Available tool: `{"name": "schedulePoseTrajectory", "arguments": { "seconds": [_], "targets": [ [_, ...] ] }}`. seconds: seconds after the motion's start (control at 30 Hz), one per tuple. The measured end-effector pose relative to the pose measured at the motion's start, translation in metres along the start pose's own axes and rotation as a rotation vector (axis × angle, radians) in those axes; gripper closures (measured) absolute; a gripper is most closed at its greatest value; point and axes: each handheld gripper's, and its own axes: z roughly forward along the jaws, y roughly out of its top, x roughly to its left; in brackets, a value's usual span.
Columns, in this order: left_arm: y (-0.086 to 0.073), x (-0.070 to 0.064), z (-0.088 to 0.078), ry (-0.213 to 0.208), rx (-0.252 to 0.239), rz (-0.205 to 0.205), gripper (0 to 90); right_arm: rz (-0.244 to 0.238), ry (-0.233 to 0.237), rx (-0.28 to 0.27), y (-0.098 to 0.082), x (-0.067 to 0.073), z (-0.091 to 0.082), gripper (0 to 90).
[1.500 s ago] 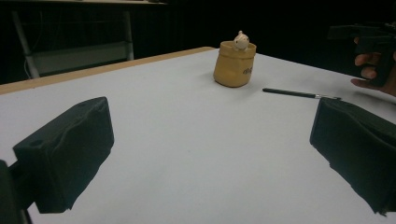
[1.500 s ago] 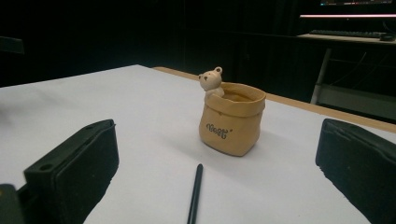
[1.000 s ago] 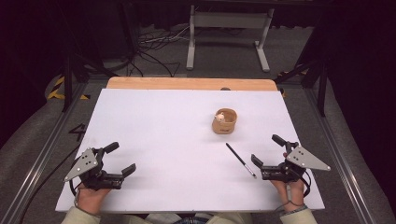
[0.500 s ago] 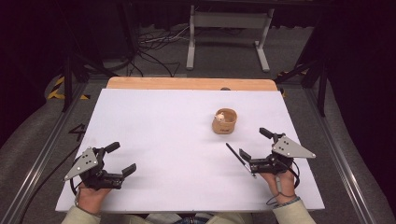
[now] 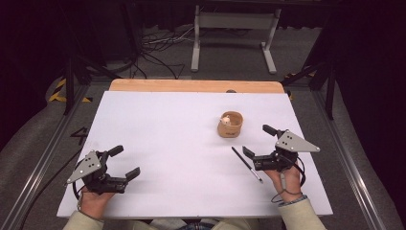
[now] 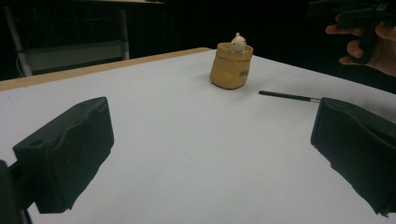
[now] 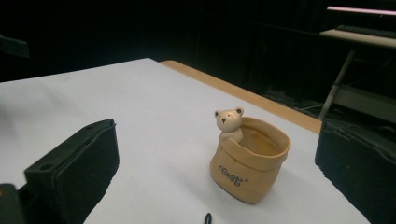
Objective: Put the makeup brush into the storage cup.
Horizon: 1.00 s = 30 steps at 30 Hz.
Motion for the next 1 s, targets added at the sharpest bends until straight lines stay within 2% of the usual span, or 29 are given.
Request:
{"name": "schedulePoseTrajectory", "arguments": {
  "seconds": [0.07, 0.17, 0.23, 0.3, 0.33, 0.43, 0.6, 0.63, 0.67, 0.77, 0.87, 1.0],
  "targets": [
    [0.0, 0.001, 0.0, 0.002, 0.002, -0.003, 0.1, 0.016, 0.008, 0.029, 0.003, -0.002, 0.001, 1.9],
    [0.0, 0.001, 0.0, -0.005, 0.008, -0.021, 0.2, 0.047, 0.027, 0.04, 0.007, -0.005, 0.001, 3.8],
    [0.001, 0.001, -0.001, 0.0, 0.015, -0.022, 0.2, 0.066, 0.013, 0.08, 0.01, -0.007, 0.001, 3.9],
    [0.001, 0.001, -0.001, 0.003, 0.015, -0.024, 0.2, 0.053, -0.014, 0.147, 0.013, -0.007, 0.002, 3.8],
    [0.001, 0.001, -0.001, 0.003, 0.015, -0.024, 0.2, 0.053, -0.014, 0.147, 0.013, -0.007, 0.002, 3.8],
    [0.001, 0.001, -0.002, 0.014, 0.016, -0.02, 0.2, 0.041, -0.019, 0.228, 0.017, -0.008, 0.005, 3.9],
    [0.002, 0.0, -0.003, 0.016, 0.018, -0.018, 0.2, -0.001, 0.01, 0.398, 0.025, -0.01, 0.011, 5.0],
    [0.002, 0.0, -0.003, 0.016, 0.018, -0.018, 0.2, -0.001, 0.01, 0.398, 0.025, -0.01, 0.011, 5.0],
    [0.003, 0.0, -0.003, 0.019, 0.016, -0.013, 0.2, -0.01, 0.009, 0.434, 0.027, -0.01, 0.012, 5.3],
    [0.003, -0.002, -0.002, 0.017, 0.024, -0.007, 0.3, -0.014, 0.009, 0.485, 0.032, -0.011, 0.014, 7.7],
    [0.004, -0.004, -0.001, 0.01, 0.035, 0.017, 0.6, -0.015, 0.011, 0.549, 0.036, -0.012, 0.018, 8.2],
    [0.005, -0.006, -0.001, 0.002, 0.035, 0.023, 0.7, -0.038, 0.009, 0.623, 0.039, -0.011, 0.026, 8.2]
  ]
}}
